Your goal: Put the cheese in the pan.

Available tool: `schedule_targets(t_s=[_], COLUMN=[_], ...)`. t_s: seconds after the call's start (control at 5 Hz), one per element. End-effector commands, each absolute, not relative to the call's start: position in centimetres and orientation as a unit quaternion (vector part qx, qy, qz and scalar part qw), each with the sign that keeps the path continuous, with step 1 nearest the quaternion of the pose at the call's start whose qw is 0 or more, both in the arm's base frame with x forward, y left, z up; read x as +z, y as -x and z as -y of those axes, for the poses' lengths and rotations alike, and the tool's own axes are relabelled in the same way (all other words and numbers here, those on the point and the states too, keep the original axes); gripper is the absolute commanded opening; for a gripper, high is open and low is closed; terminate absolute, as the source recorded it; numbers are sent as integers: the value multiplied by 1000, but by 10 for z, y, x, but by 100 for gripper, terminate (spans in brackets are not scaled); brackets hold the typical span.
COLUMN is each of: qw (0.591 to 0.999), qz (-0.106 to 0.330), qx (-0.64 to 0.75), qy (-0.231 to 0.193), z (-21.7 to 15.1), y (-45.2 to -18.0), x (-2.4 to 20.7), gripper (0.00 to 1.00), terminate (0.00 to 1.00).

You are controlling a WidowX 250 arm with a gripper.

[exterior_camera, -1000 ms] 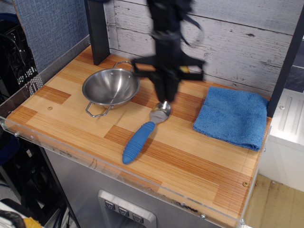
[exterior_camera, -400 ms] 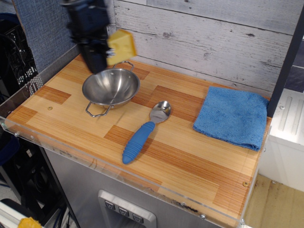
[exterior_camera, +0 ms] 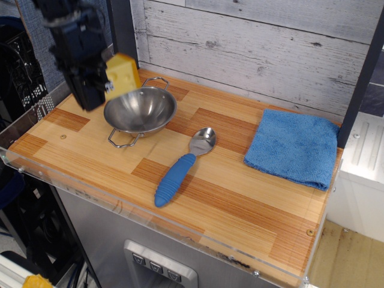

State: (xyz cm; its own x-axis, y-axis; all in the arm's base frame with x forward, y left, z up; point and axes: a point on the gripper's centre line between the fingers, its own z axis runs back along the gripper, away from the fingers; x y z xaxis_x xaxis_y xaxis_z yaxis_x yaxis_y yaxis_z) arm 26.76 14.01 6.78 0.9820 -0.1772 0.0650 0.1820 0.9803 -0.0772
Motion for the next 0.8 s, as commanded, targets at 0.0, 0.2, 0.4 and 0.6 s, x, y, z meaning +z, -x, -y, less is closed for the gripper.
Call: schedule_targets(t_s=[0.0, 0.2, 0.4, 0.6], qw=[995, 995, 994, 994], qz=[33, 34, 45, 57], qx=[-81, -81, -87, -88], qy=[42, 46, 45, 29], z=[-118, -109, -100, -99], y=[-285, -292, -299, -299], x=[49, 50, 58, 79], gripper=[0, 100, 100, 100], terminate=[0, 0, 0, 0])
